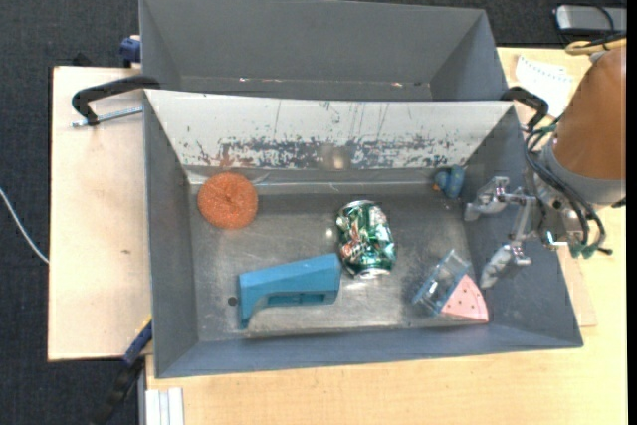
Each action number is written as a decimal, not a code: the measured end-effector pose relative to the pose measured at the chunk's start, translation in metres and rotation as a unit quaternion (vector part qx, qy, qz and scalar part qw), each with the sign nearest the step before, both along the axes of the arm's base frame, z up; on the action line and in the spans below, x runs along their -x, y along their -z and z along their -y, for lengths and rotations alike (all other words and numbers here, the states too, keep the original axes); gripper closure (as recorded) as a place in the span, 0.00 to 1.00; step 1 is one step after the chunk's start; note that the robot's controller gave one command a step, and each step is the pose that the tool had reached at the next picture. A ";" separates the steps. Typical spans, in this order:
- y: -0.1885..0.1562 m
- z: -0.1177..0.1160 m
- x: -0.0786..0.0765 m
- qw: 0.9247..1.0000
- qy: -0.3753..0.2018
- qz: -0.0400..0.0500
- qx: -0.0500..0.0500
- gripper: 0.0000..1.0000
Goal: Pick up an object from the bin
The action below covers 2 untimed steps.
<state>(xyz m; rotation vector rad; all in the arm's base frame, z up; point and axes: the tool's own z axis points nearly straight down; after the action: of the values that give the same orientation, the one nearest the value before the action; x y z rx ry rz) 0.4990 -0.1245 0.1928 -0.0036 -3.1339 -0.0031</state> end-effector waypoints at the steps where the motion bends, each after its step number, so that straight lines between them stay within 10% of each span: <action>1: -0.002 0.000 -0.001 1.000 0.000 0.002 0.000 0.00; 2: -0.003 0.002 -0.020 0.998 -0.060 0.006 0.001 0.00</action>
Offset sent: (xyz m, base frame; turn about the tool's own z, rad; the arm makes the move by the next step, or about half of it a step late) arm 0.0518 -0.0091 0.0004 -0.3183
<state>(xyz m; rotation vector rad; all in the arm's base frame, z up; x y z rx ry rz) 0.5195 -0.1270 0.1961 0.1860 -3.1397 0.0010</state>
